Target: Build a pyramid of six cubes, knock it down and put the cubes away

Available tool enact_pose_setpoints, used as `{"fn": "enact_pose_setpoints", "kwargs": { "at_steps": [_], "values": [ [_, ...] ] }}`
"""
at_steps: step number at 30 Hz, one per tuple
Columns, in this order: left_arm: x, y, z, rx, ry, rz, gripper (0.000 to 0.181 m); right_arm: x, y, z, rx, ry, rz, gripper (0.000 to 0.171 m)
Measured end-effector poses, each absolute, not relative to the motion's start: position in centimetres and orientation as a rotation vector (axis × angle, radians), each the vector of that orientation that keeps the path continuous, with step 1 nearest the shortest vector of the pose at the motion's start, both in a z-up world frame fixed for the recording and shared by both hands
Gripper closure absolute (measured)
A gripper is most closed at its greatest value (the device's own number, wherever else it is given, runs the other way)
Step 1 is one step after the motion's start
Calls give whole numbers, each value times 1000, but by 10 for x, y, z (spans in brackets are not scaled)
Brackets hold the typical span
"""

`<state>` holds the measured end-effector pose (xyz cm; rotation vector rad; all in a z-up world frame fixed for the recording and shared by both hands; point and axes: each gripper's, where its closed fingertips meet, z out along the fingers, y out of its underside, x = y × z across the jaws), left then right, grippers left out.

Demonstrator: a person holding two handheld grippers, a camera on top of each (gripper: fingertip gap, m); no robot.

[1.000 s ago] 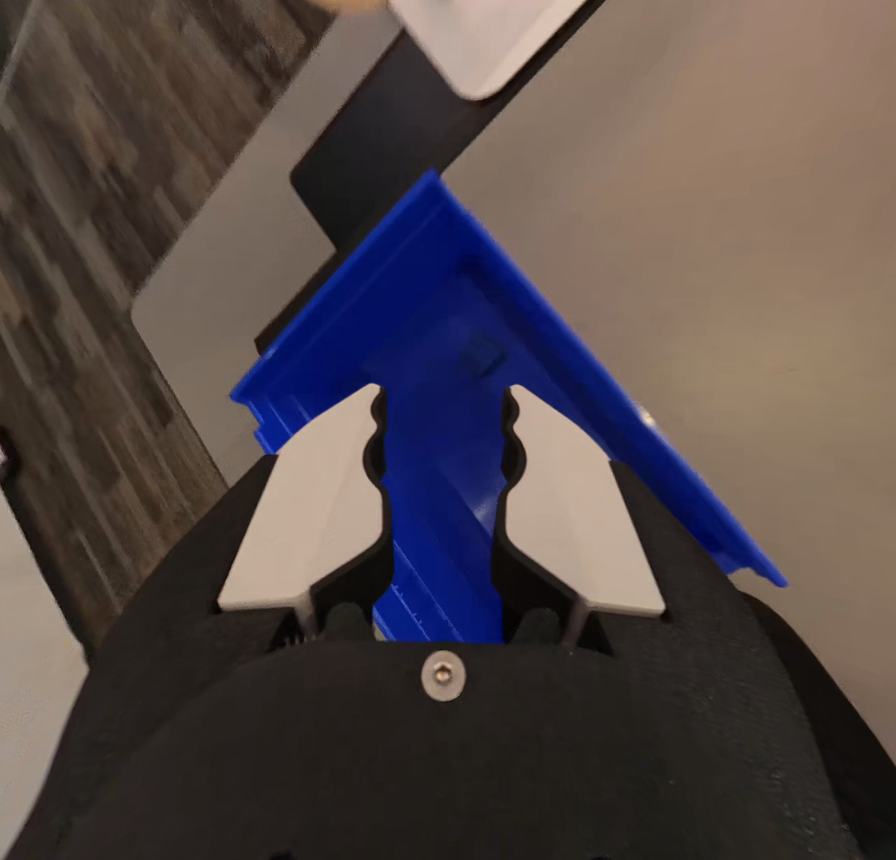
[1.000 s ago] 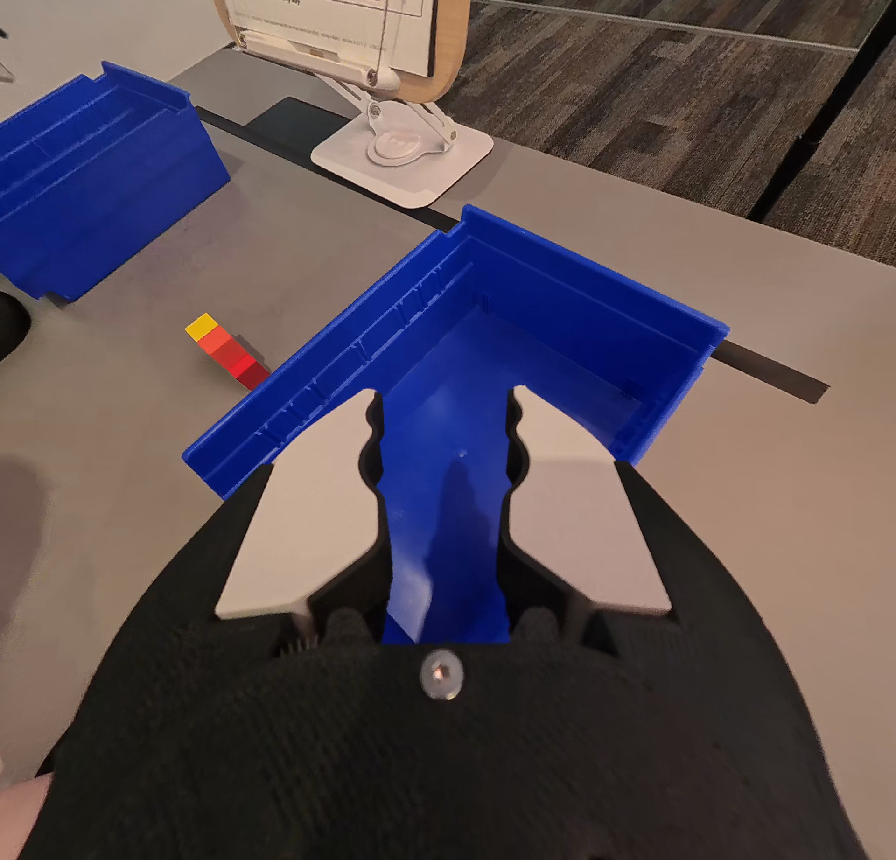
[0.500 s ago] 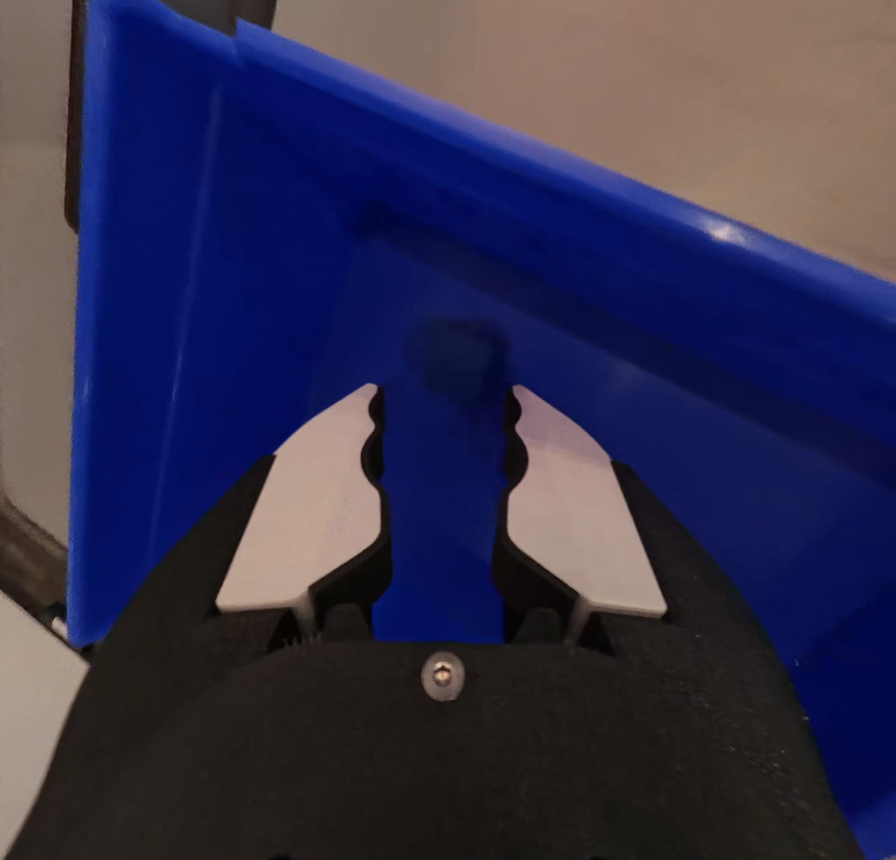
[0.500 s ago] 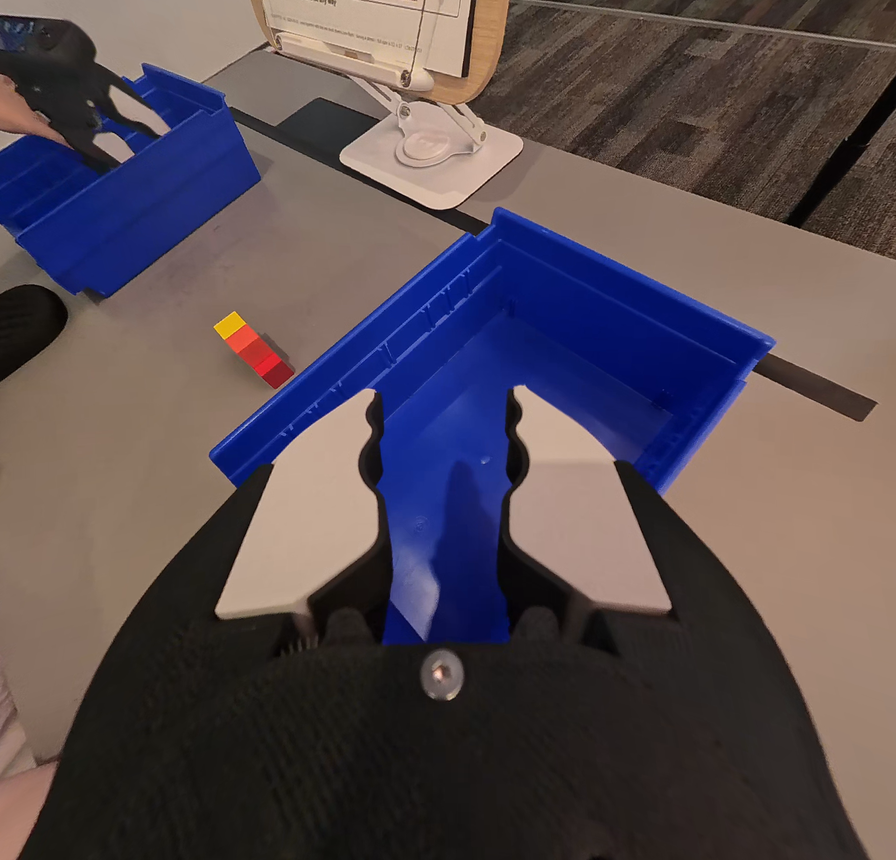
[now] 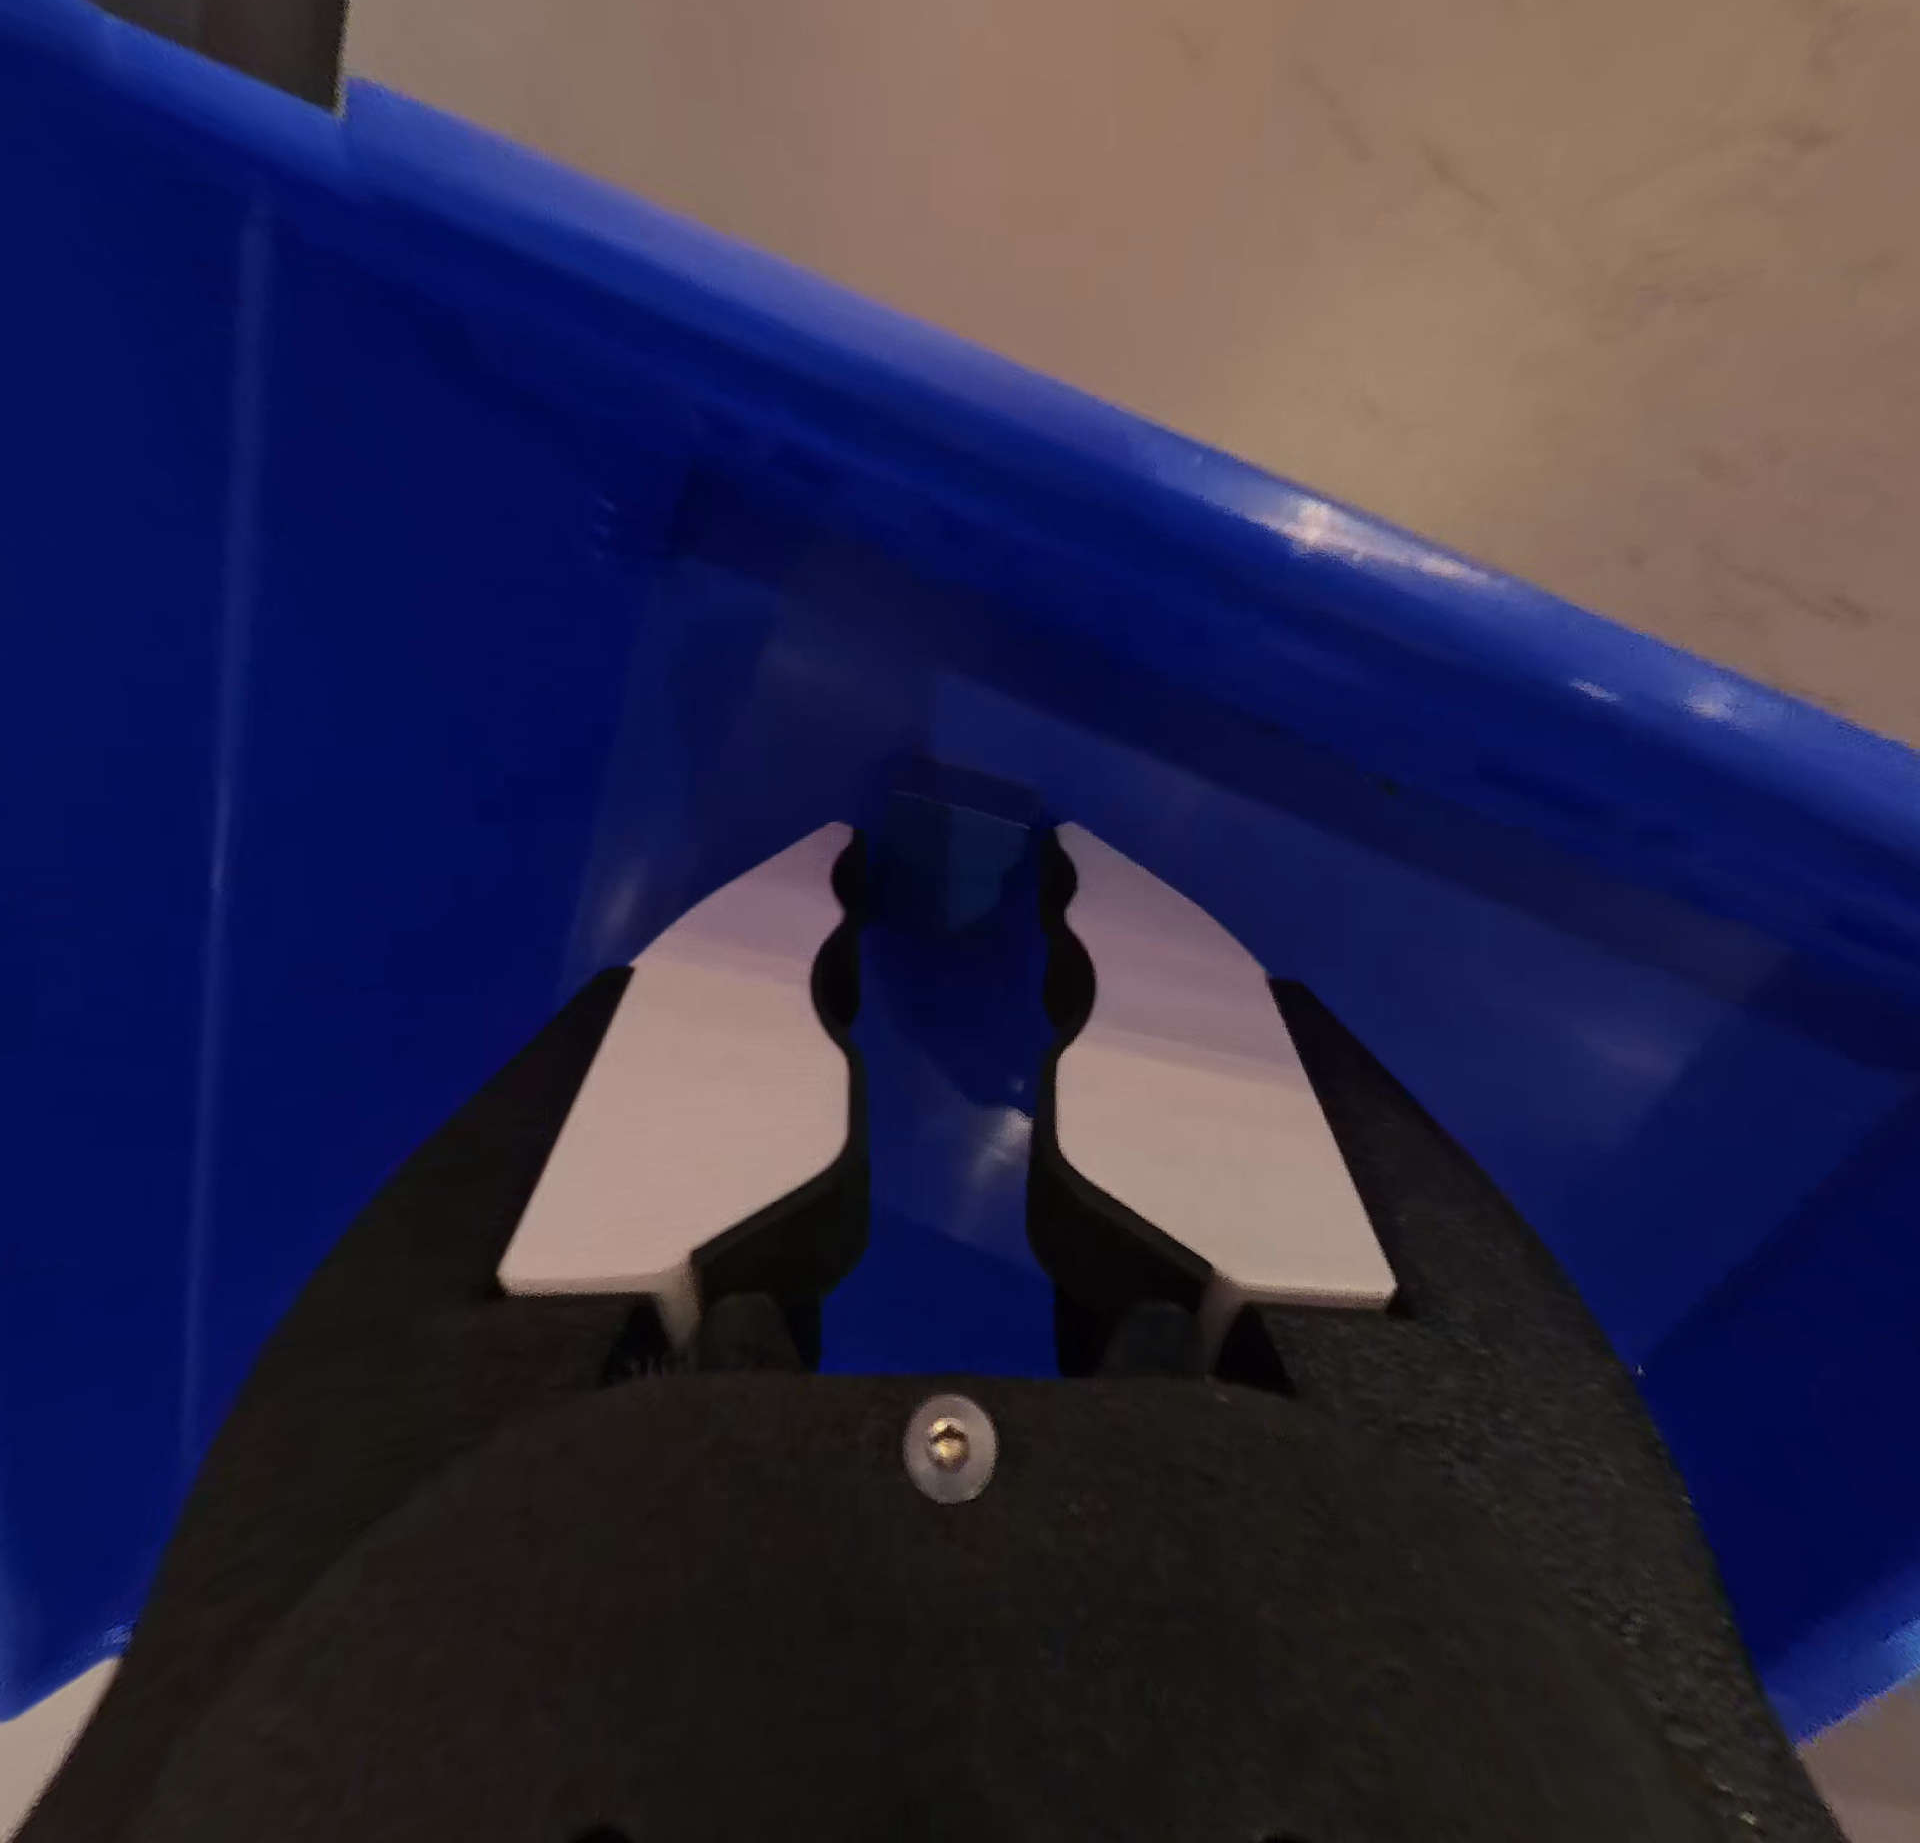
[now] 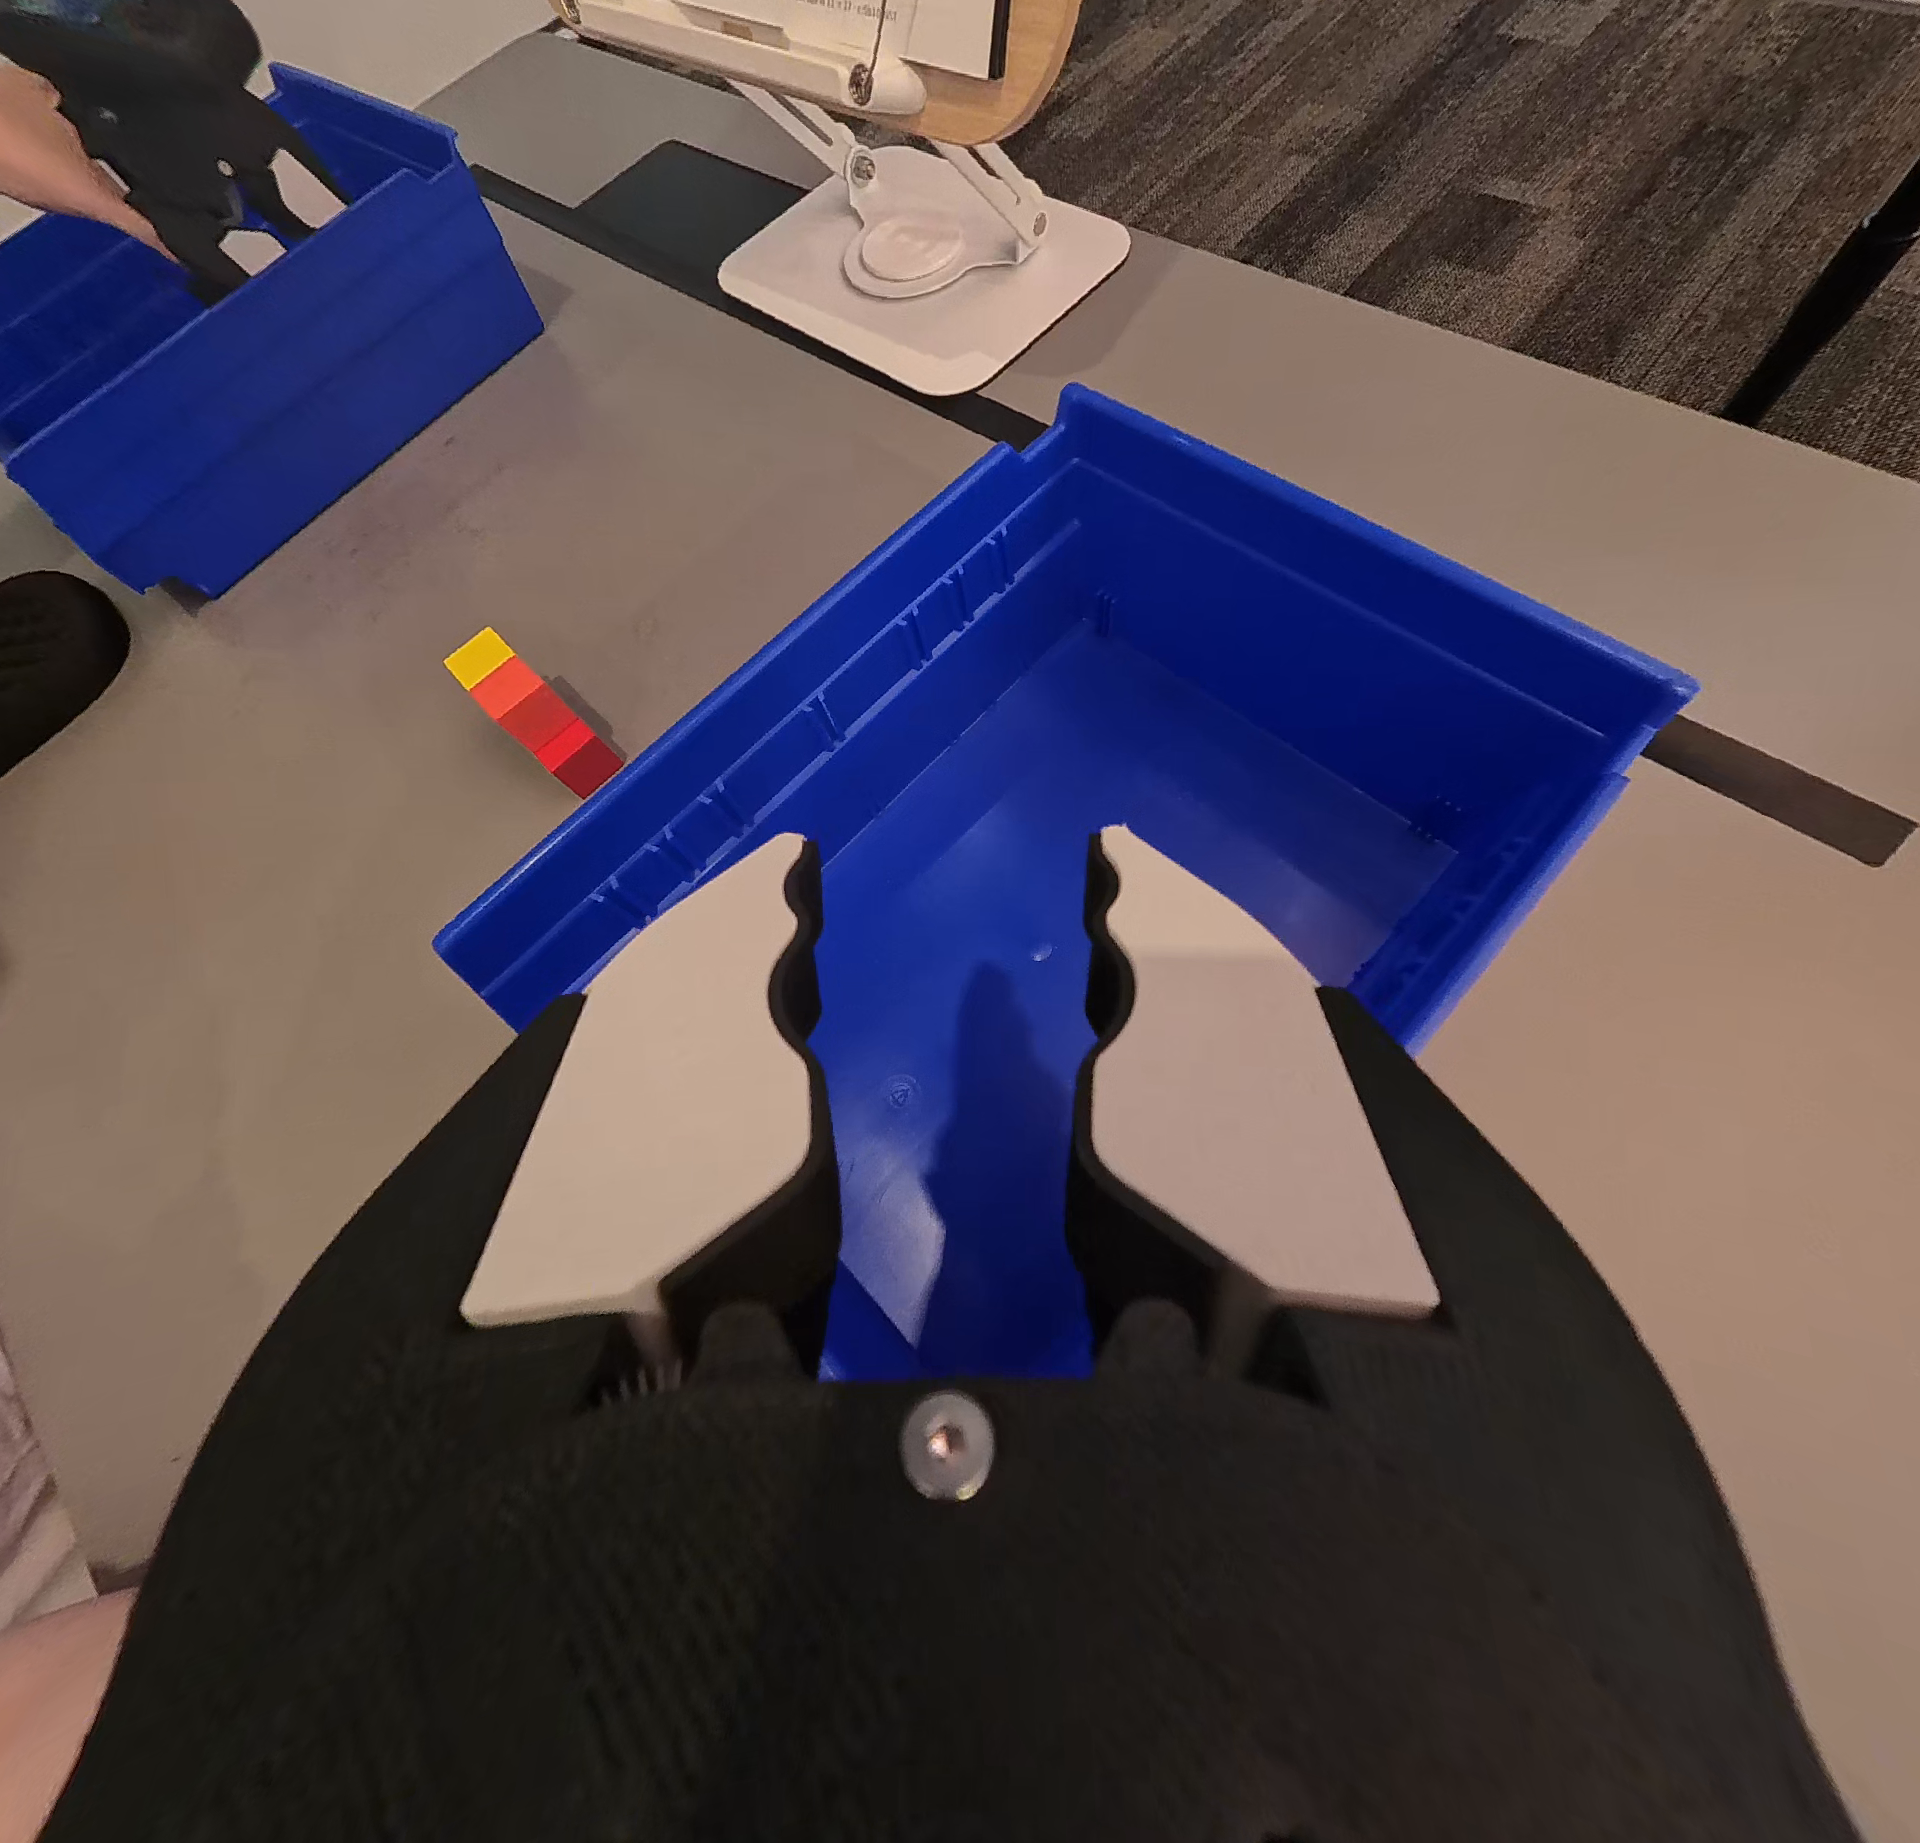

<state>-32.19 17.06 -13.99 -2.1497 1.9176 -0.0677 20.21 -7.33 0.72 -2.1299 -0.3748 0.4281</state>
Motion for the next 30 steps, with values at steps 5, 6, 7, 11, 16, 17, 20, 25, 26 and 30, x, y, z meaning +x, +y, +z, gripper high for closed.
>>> {"fn": "enact_pose_setpoints", "kwargs": {
  "at_steps": [5, 6, 7, 11, 16, 17, 20, 25, 26, 30],
  "values": [
    [-324, 171, -142, -2156, 1941, -20, 152, 203, -74, 7, -2131, -375, 430, 121],
    [-325, 170, -142, -2159, 1946, -11, 152, 203, -74, 6, -2131, -375, 430, 121],
    [-326, 170, -140, -2155, 1946, -1, 153, 203, -75, 7, -2129, -373, 431, 121],
    [-328, 171, -117, -2117, 1894, 23, 152, 205, -76, 8, -2117, -365, 438, 121],
    [-334, 173, -47, -1994, 1780, 134, 152, 204, -76, 9, -2116, -371, 432, 121],
    [-331, 170, -30, -1965, 1759, 143, 153, 204, -76, 10, -2115, -372, 431, 122],
    [-307, 142, 11, -1838, 1774, 133, 153, 202, -75, 11, -2118, -381, 421, 121],
    [-233, 78, 27, -1688, 1836, 25, 153, 199, -74, 14, -2113, -397, 414, 122],
    [-215, 64, 21, -1690, 1850, -21, 153, 198, -73, 14, -2113, -402, 414, 122],
    [-143, 4, -17, -1719, 1970, -204, 153, 195, -73, 13, -2114, -415, 421, 121]
  ]
}}
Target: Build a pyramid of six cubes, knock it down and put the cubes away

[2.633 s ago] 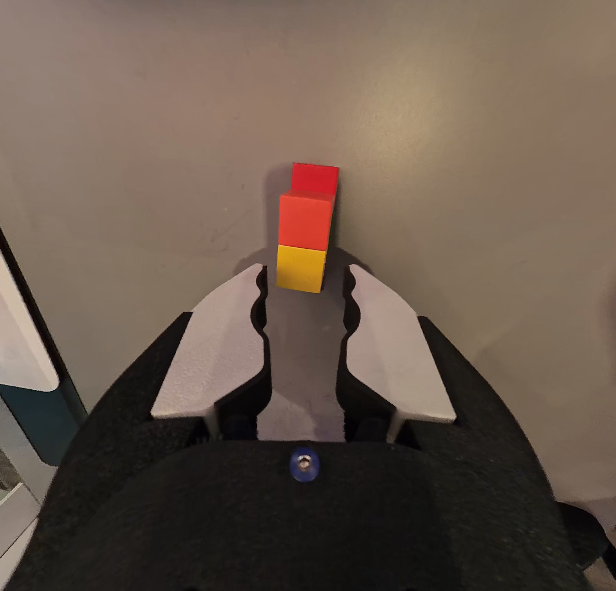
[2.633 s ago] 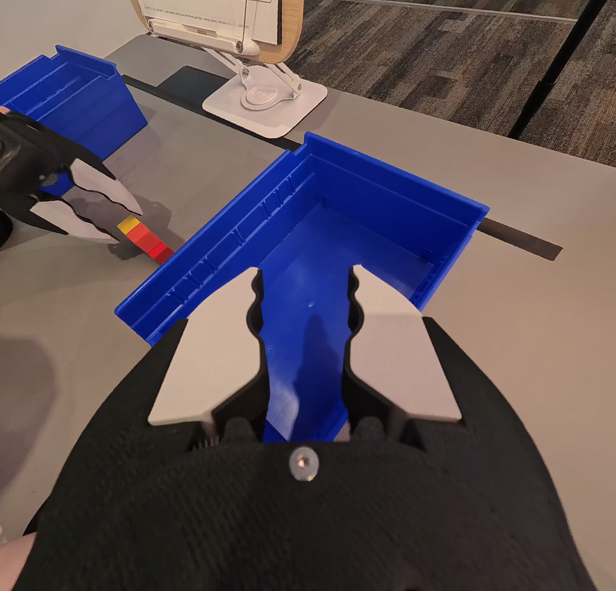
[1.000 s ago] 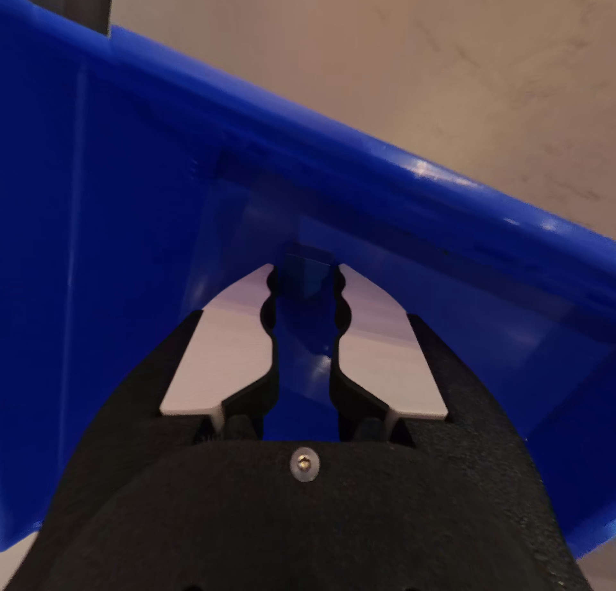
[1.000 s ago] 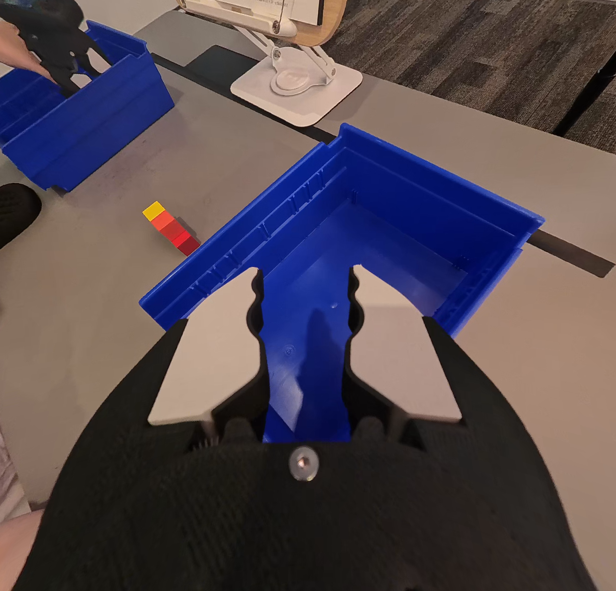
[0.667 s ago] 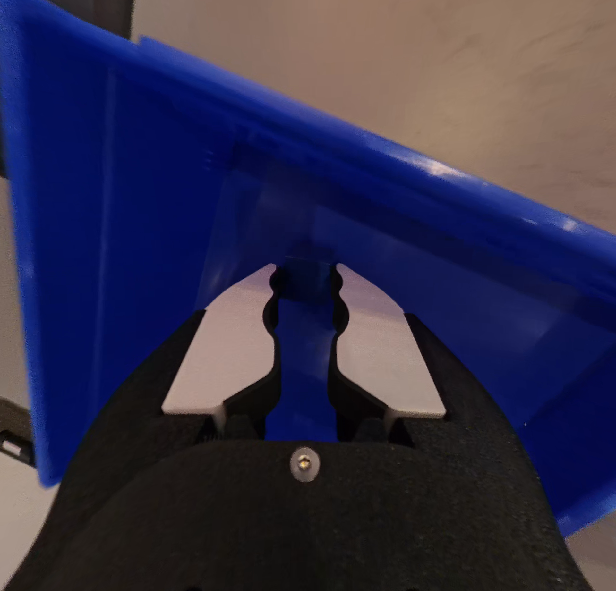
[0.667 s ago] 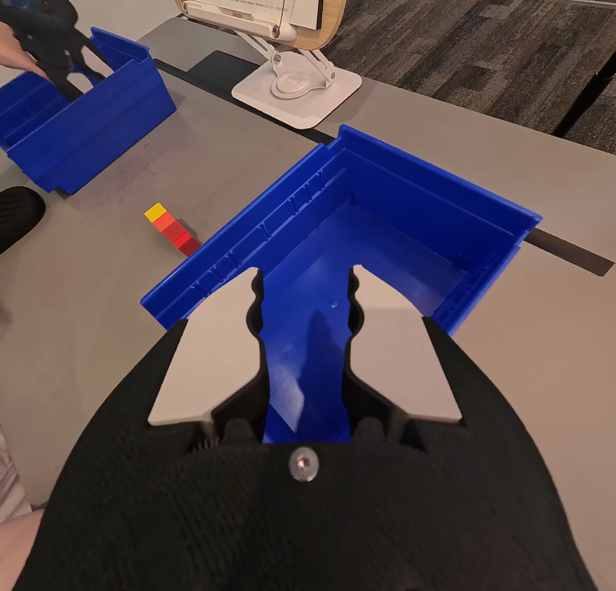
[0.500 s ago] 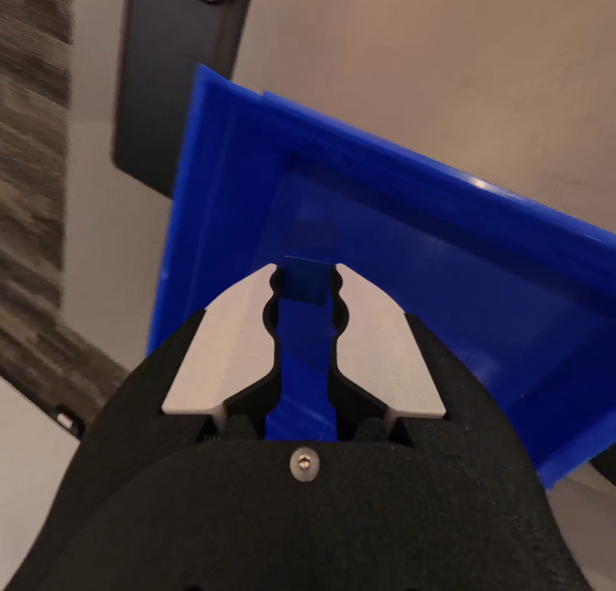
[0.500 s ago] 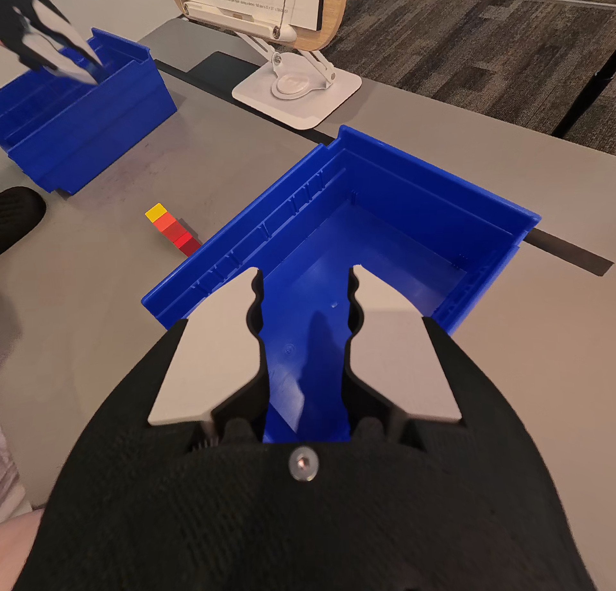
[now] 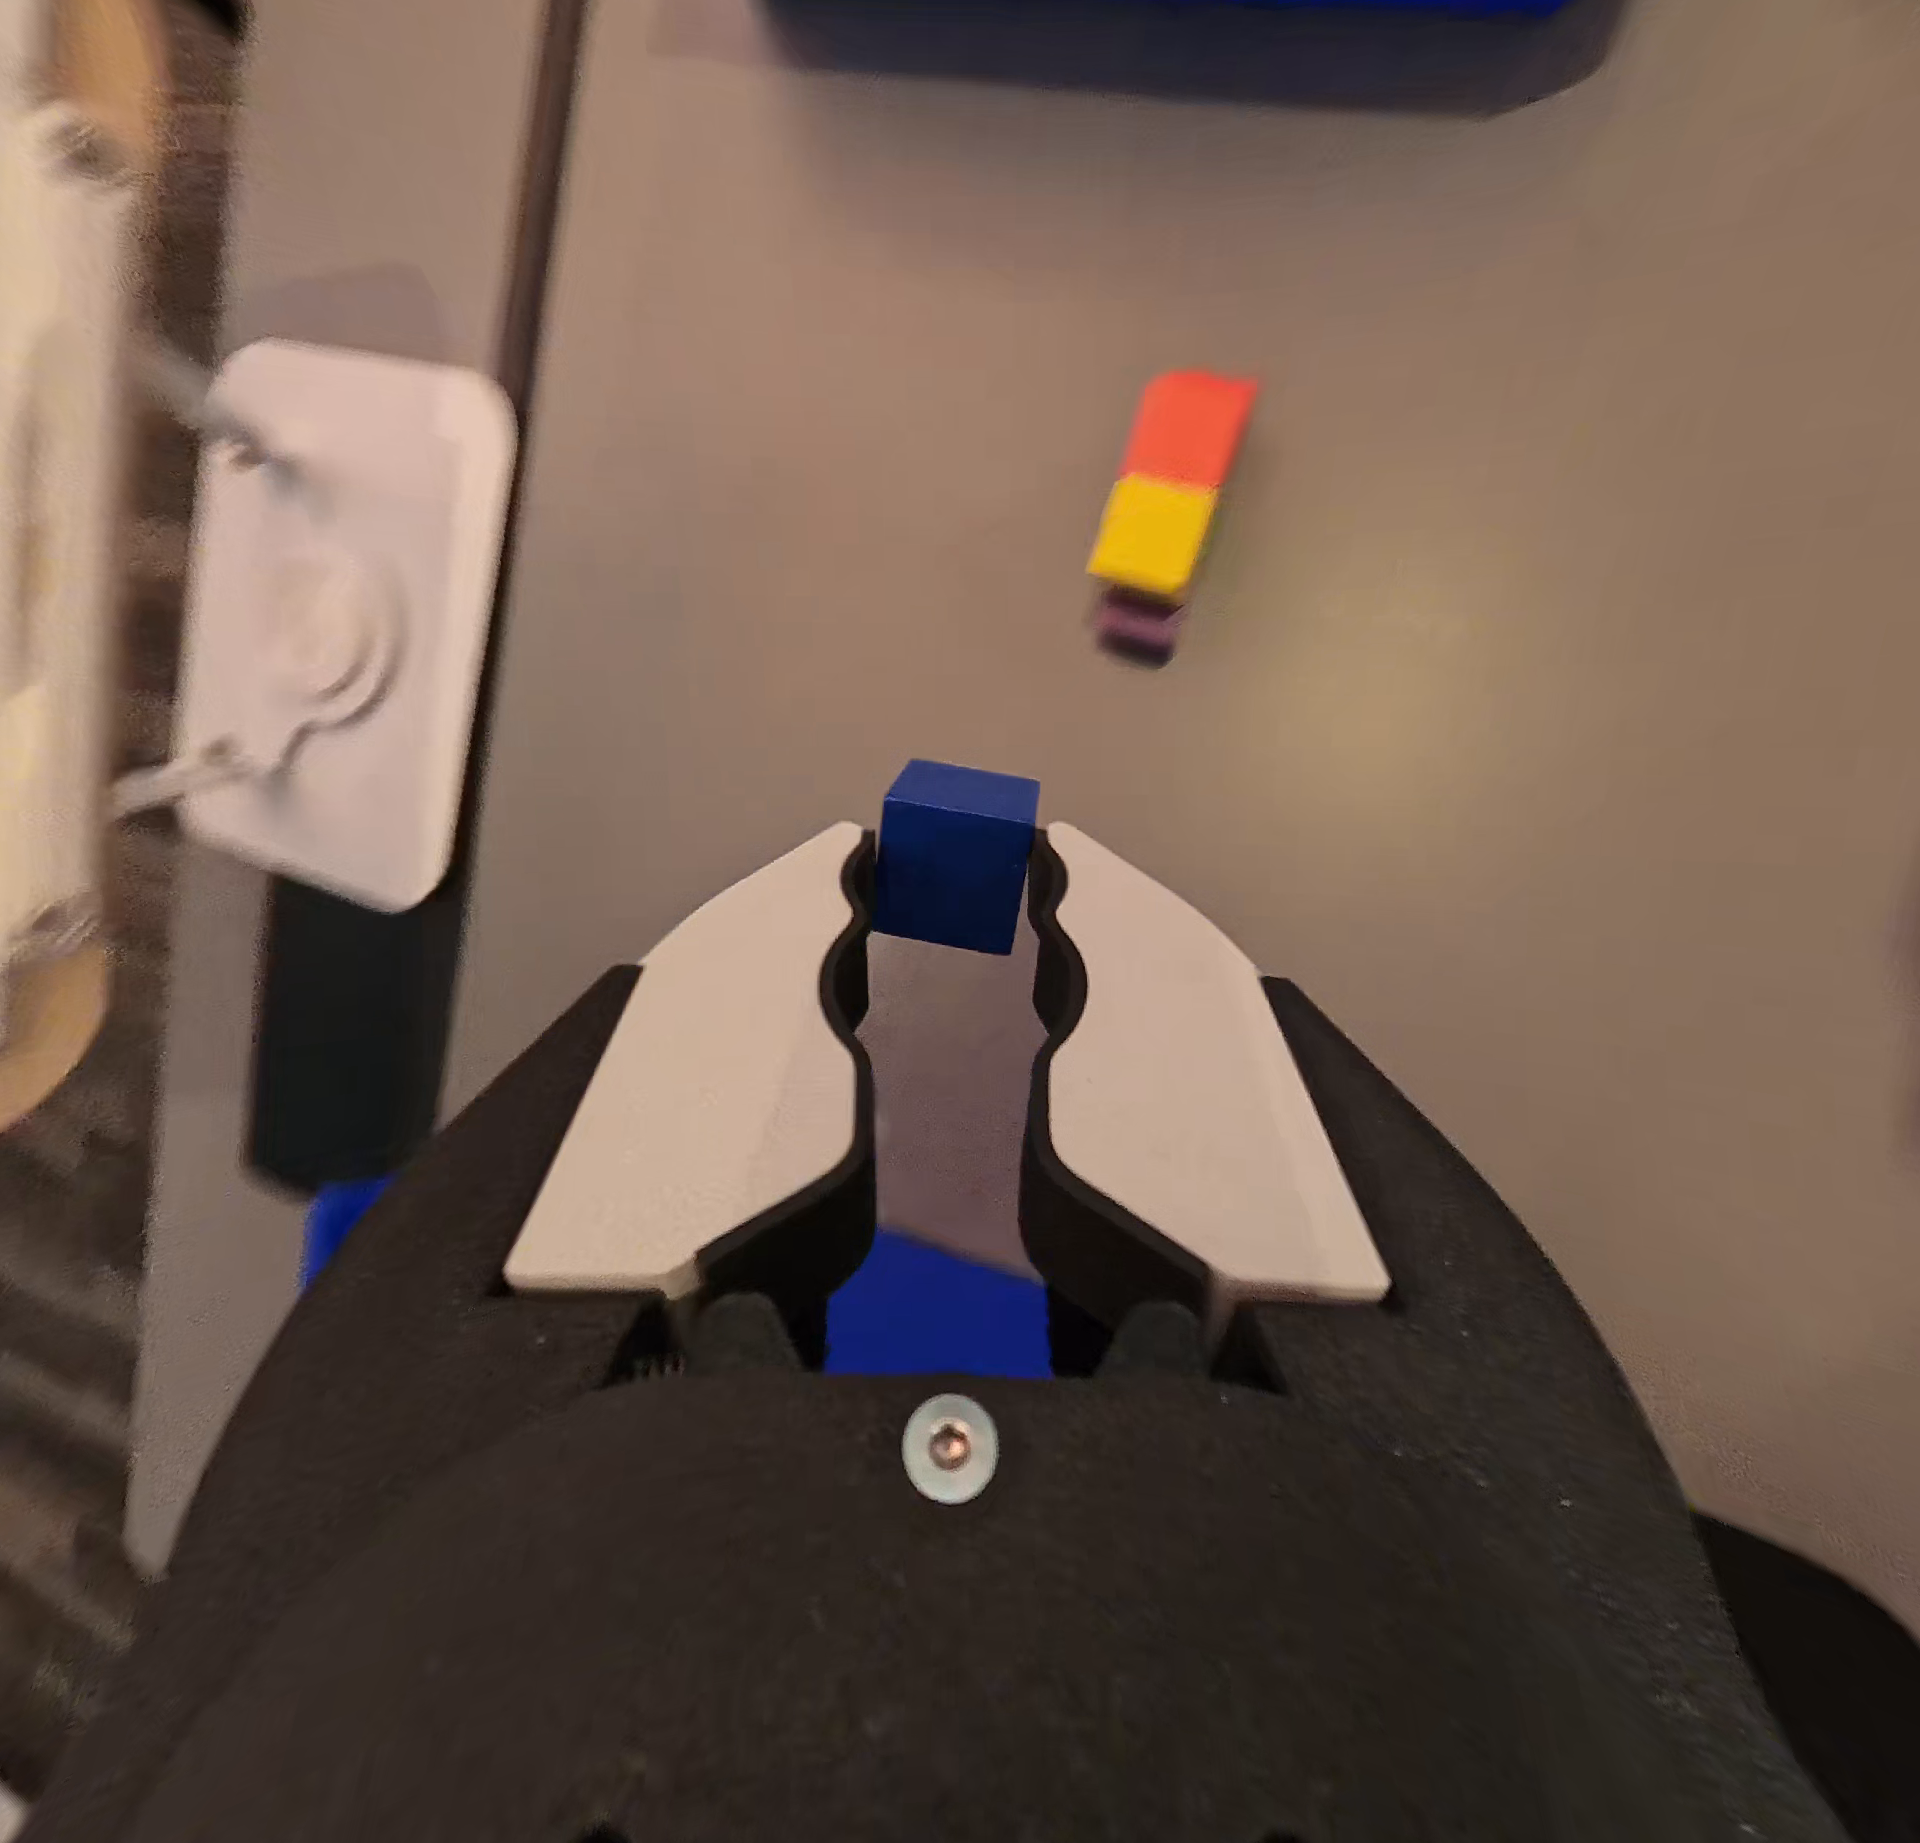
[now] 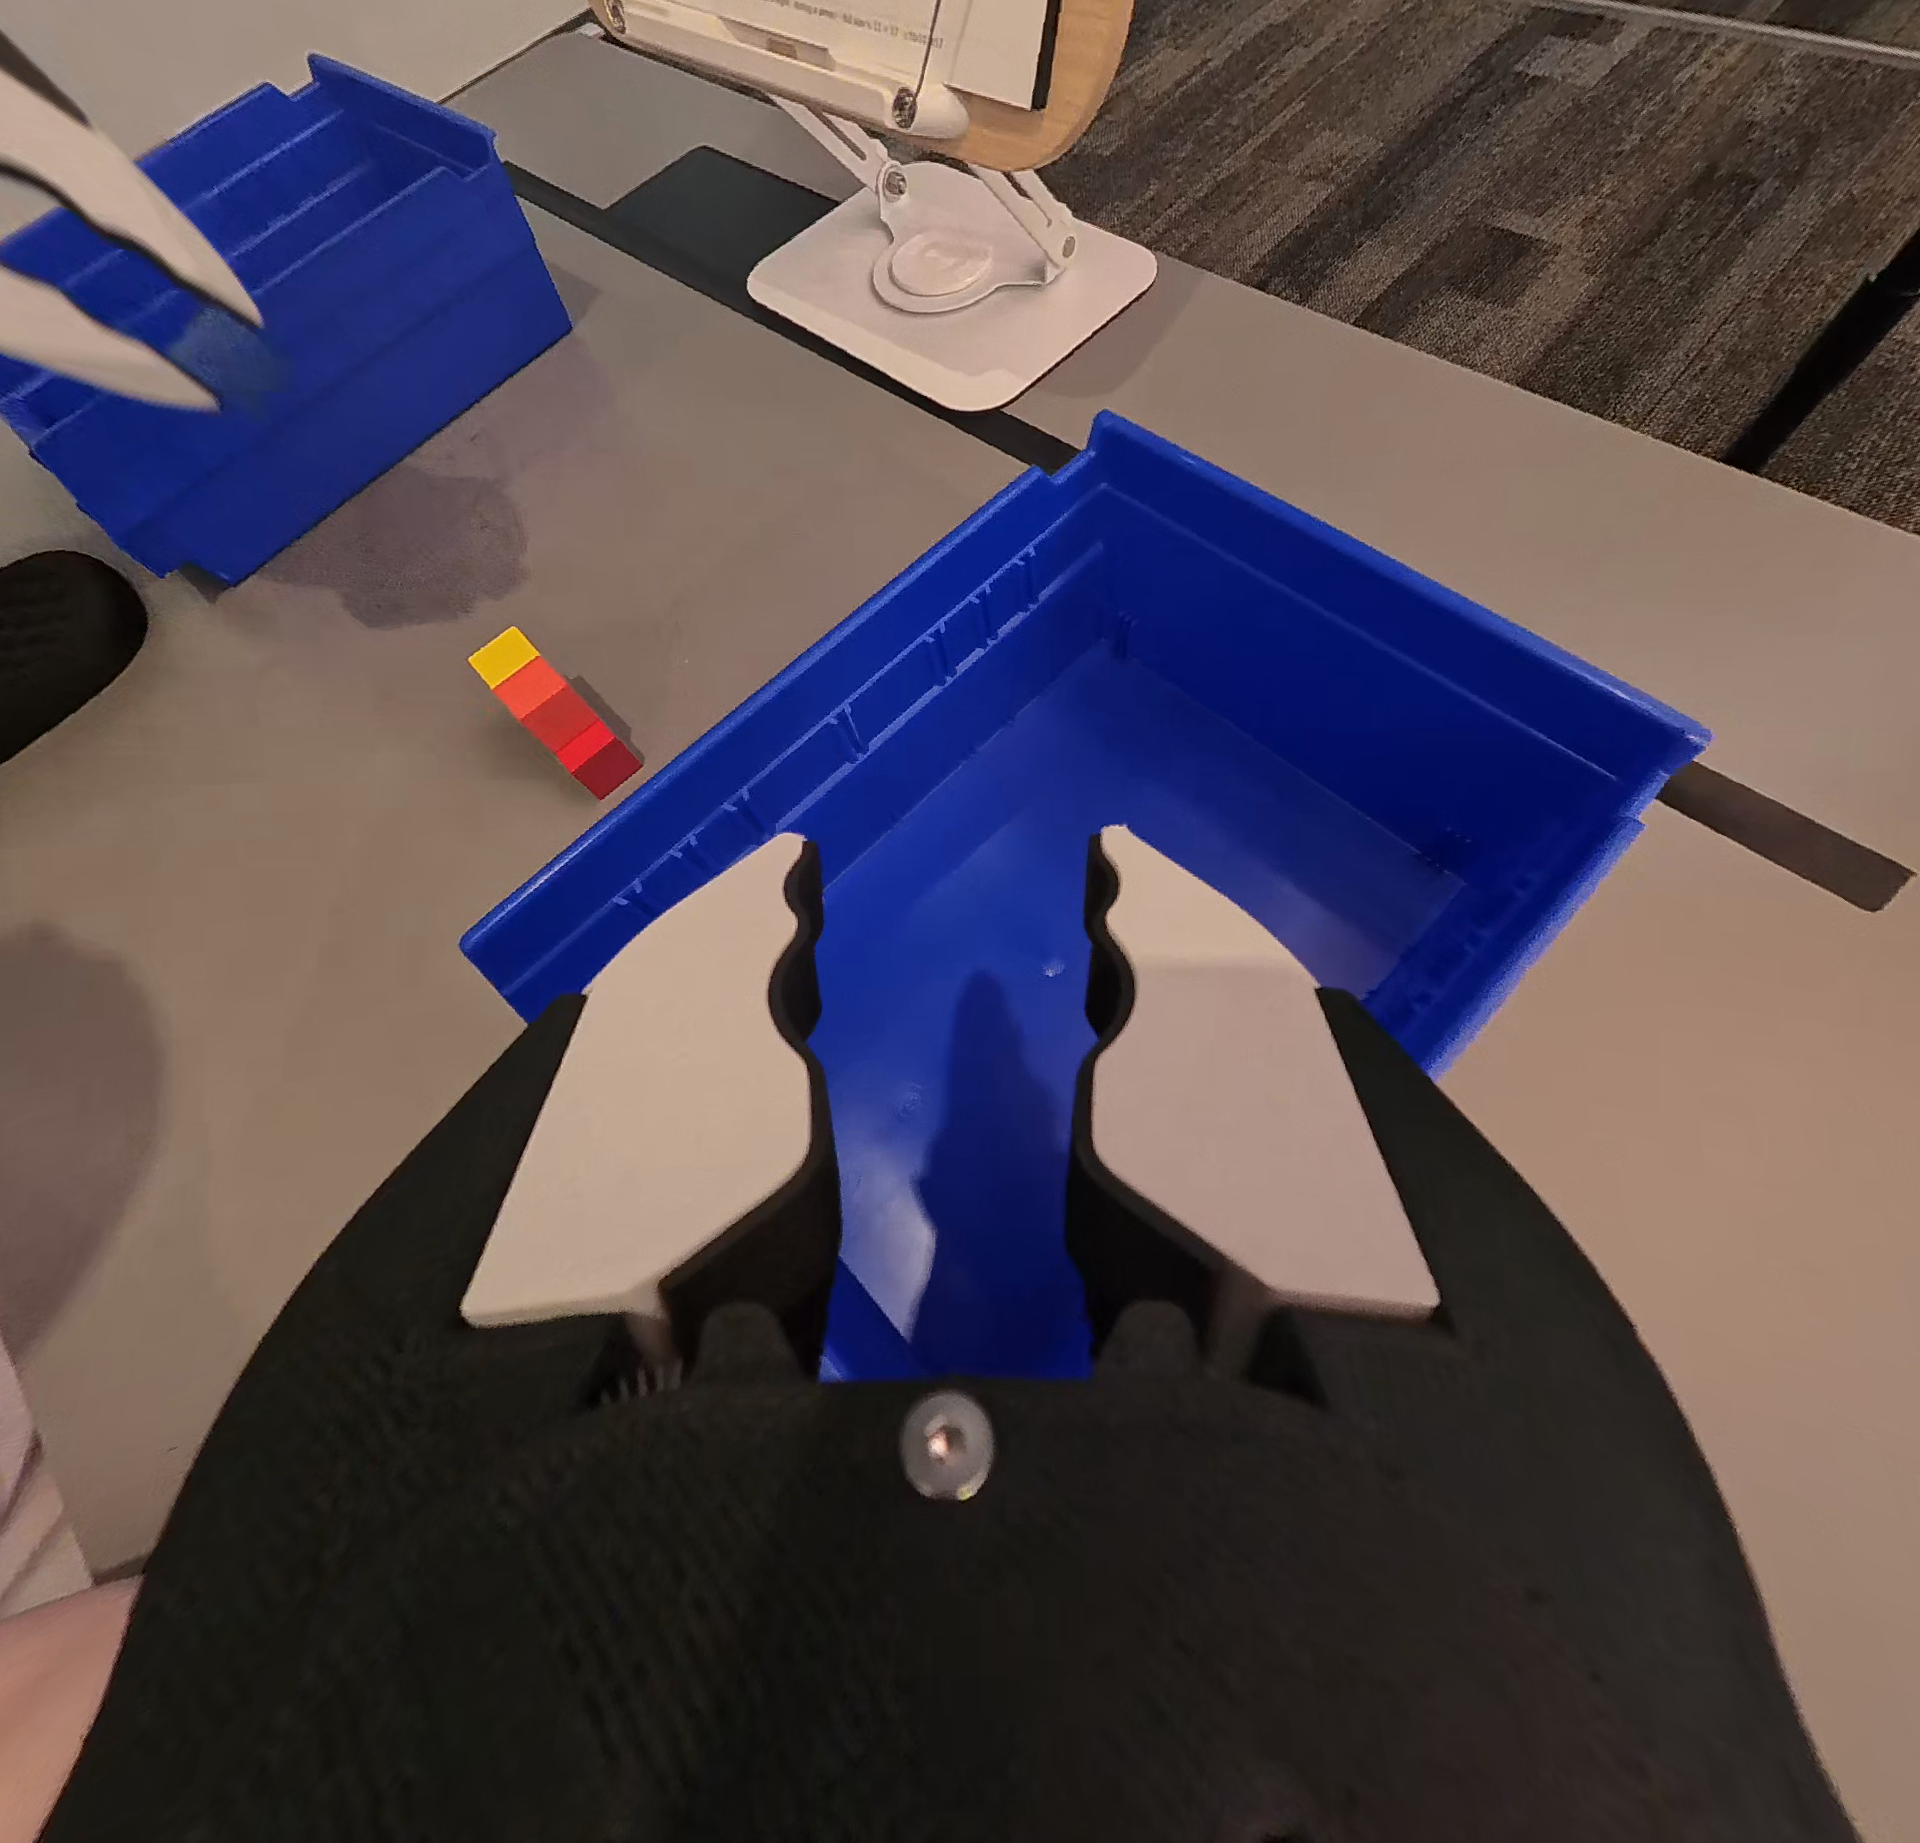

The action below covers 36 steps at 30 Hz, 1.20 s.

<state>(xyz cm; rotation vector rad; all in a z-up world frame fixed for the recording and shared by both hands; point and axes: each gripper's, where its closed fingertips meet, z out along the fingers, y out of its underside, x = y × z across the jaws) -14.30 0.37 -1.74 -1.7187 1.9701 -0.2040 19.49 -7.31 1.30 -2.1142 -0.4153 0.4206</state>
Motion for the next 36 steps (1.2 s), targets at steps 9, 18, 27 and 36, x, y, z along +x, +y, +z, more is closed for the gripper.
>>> {"fn": "enact_pose_setpoints", "kwargs": {
  "at_steps": [9, 18, 27, 36],
  "values": [
    [-65, -29, -69, -1708, 2182, -188, 153, 193, -74, 12, -2101, -425, 441, 121],
    [-58, -32, -86, -1733, 2258, -116, 153, 197, -75, 14, -2079, -419, 462, 122],
    [-60, -30, -94, -1741, 2279, -57, 153, 199, -75, 16, -2073, -416, 471, 122],
    [-59, -30, -97, -1760, 2285, -74, 153, 201, -77, 13, -2079, -408, 479, 121]
  ]
}}
